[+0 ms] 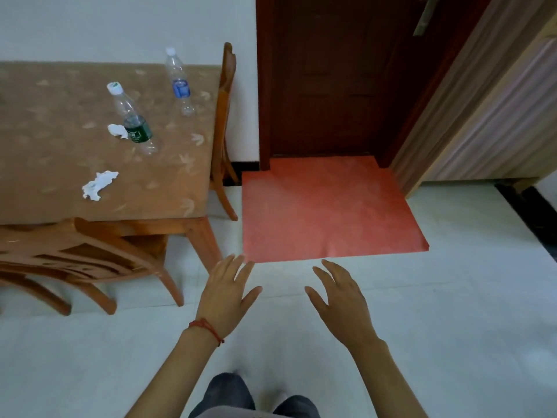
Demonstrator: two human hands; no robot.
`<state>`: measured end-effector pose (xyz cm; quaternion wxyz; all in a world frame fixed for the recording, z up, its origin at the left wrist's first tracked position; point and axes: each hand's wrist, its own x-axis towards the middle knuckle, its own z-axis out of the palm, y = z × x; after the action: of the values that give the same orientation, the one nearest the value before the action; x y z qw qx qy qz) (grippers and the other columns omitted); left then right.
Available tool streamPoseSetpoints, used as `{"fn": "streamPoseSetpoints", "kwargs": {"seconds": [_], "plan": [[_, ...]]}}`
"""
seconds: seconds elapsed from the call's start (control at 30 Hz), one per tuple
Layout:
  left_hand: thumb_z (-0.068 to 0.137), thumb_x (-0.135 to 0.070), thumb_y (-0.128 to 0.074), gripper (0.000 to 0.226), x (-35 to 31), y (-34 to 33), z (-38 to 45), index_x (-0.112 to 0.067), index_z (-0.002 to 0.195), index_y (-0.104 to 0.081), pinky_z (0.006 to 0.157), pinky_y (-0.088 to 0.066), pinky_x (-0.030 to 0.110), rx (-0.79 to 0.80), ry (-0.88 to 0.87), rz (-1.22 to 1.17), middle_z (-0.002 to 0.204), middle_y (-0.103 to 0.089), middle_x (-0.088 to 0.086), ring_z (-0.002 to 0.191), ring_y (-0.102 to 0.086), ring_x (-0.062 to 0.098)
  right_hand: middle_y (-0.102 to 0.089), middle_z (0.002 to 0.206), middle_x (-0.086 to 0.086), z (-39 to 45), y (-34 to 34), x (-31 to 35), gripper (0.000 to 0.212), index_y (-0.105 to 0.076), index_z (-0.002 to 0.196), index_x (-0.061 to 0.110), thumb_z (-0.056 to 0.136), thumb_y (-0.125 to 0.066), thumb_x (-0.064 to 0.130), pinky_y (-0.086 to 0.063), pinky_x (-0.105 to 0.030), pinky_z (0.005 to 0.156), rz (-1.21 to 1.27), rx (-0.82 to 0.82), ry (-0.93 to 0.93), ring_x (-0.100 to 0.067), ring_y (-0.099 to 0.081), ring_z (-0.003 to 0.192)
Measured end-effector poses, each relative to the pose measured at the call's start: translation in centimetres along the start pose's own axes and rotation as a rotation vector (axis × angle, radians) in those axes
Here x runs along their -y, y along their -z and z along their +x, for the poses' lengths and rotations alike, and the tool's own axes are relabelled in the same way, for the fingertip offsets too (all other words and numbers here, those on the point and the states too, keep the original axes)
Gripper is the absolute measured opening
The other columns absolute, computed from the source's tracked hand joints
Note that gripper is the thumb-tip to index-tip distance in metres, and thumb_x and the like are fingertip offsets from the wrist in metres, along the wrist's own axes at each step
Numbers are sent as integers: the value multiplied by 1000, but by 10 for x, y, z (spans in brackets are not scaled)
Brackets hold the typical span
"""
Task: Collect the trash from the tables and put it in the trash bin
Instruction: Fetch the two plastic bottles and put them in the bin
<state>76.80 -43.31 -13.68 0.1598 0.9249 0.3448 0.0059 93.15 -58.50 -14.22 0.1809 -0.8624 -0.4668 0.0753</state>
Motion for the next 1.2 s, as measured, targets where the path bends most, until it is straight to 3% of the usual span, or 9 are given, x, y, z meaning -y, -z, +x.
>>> {"fn": "streamPoseSetpoints", "kwargs": {"seconds": [0.17, 0.33, 0.53, 0.7, 0.93, 1.03, 1.13, 1.2], "plan": [[94, -54, -14, 72, 19, 3, 28, -5, 114, -62, 89, -48, 51, -27, 14, -20, 115, -64, 17, 110, -58, 36, -62, 122, -7, 37, -6, 6, 55, -63, 113, 15, 87, -32, 53, -49, -38, 87, -24, 46, 16, -26, -59, 112], [95, -53, -12, 70, 47, 10, 73, -3, 113, -60, 87, -49, 52, -51, 13, -30, 115, -63, 18, 109, -58, 37, -61, 123, -7, 93, -16, 18, 55, -62, 114, 15, 88, -31, 53, -49, -38, 88, -46, 57, 55, -25, -57, 115], [95, -53, -13, 67, 79, 29, 140, -6, 114, -56, 88, -48, 49, -80, 1, -20, 113, -64, 16, 107, -60, 34, -57, 127, -7, 167, -22, 31, 39, -60, 117, 13, 84, -60, 33, -48, -38, 88, -23, 9, 85, -27, -53, 118], [95, -52, -11, 66, 104, 50, 194, -8, 113, -57, 85, -50, 48, -108, 10, -13, 113, -65, 13, 106, -62, 32, -47, 138, -5, 230, -19, 46, 42, -53, 125, 11, 89, -53, 33, -41, -34, 95, 21, 19, 93, -24, -44, 126], [94, -53, -10, 73, 122, 59, 250, -5, 110, -63, 87, -51, 49, -95, 39, -13, 116, -64, 14, 109, -60, 33, -60, 123, -11, 296, -17, 54, 49, -62, 113, 8, 85, -39, 42, -50, -35, 81, 14, 37, 130, -29, -59, 111], [94, -54, -12, 71, 126, 57, 277, -6, 115, -59, 89, -48, 52, -94, 76, -35, 120, -61, 16, 113, -56, 35, -55, 130, -12, 331, -17, 49, 51, -58, 119, 7, 87, -39, 42, -50, -44, 90, 37, 52, 167, -30, -53, 118], [93, -55, -13, 70, 127, 57, 306, -6, 118, -57, 89, -48, 54, -115, 135, -68, 122, -59, 18, 115, -54, 38, -38, 145, -7, 371, -17, 39, 50, -46, 133, 12, 92, -44, 40, -31, -36, 106, 56, 135, 174, -26, -33, 135], [93, -55, -13, 71, 125, 59, 328, -5, 118, -58, 89, -47, 53, -132, 175, -73, 122, -59, 19, 114, -55, 38, -46, 140, -11, 399, -21, 29, 49, -53, 127, 11, 90, -45, 41, -37, -38, 101, 38, 129, 220, -30, -43, 128]]}}
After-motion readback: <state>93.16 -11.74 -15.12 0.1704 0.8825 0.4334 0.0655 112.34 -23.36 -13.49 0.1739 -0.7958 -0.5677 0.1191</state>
